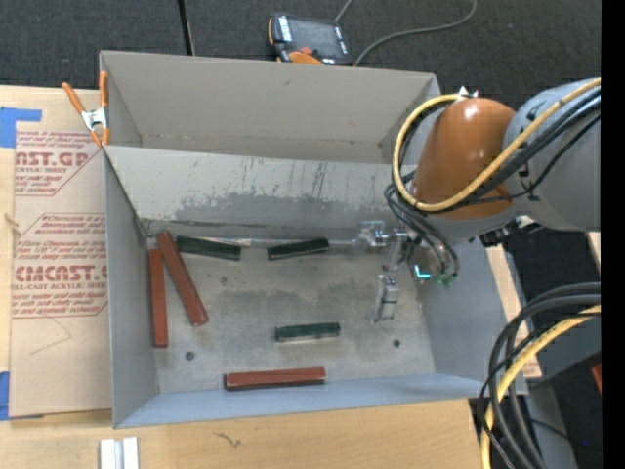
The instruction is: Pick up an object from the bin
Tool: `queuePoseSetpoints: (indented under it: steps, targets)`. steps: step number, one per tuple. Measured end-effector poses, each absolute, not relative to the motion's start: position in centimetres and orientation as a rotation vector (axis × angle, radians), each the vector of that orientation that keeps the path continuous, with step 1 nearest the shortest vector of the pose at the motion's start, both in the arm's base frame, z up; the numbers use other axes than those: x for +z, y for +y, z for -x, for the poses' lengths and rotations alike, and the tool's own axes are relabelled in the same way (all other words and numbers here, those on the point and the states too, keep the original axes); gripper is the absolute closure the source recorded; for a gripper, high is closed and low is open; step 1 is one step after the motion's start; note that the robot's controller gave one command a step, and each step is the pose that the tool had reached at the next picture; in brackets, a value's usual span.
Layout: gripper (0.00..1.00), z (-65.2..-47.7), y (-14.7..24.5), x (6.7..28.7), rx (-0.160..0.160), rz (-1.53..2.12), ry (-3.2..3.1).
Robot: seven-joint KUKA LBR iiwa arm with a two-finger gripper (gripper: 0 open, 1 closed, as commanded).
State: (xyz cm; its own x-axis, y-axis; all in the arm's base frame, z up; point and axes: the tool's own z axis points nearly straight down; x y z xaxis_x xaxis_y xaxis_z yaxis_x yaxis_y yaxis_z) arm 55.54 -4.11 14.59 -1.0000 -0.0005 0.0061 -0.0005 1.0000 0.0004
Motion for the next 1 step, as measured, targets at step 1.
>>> queuePoseSetpoints:
  steps: [1]
  targets:
    - [0.0,-50.93,0.75,6.89,-0.005,0.025,-3.131]
